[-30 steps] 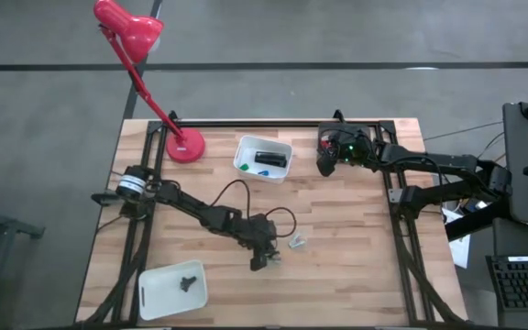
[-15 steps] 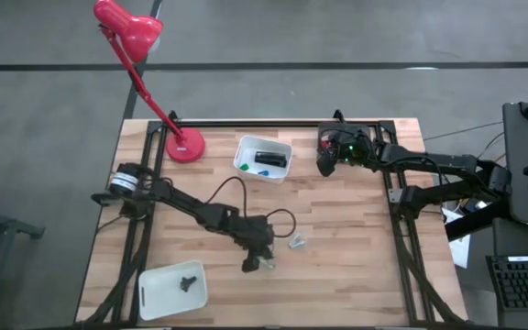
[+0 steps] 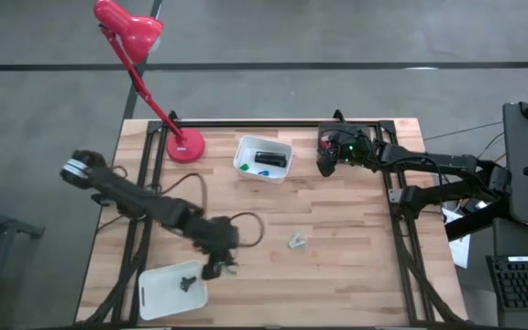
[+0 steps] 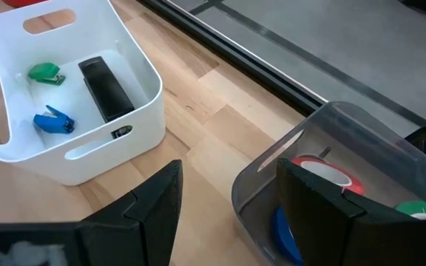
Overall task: Pick and place Stapler, Stapler remover, tape
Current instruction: Put the left blue staple remover into the bottom white bin
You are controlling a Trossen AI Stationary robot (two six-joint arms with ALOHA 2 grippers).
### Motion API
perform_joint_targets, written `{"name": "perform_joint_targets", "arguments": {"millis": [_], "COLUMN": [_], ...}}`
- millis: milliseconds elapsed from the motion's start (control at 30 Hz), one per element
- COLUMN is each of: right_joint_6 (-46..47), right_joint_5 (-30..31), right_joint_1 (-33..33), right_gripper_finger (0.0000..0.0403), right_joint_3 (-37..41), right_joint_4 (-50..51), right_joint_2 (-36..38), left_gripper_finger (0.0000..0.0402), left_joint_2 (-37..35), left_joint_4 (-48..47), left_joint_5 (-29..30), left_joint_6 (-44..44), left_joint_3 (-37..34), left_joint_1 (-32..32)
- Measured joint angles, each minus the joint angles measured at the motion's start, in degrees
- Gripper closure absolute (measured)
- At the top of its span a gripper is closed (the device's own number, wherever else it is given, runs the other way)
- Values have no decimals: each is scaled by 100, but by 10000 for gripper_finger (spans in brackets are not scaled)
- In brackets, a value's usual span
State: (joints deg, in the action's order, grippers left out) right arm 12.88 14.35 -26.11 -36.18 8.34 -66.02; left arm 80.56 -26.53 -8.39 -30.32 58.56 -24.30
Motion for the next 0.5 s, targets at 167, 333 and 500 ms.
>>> {"name": "perform_joint_targets", "arguments": {"millis": [167,333,500], "right_joint_6": [0,0,9], "right_joint_5": [4,7,17], "right_joint_1": [-2,-1,-2], "right_gripper_finger": [193,193,193], "right_joint_3": [9,9,9], "right_joint_4": [-7,-15,-69], "right_joint_2": [0,0,0], "left_gripper_finger": [397,393,390], "left_joint_2": [-678,-1100,-1241], "left_joint_4": [-728,-1081,-1097], "left_joint_5": [621,1591,2612], "left_joint_6": [-1054,-2338,-3219], "left_joint_3": [-147,-471,-913], "left_joint_1": [-953,-2056,-2872]}}
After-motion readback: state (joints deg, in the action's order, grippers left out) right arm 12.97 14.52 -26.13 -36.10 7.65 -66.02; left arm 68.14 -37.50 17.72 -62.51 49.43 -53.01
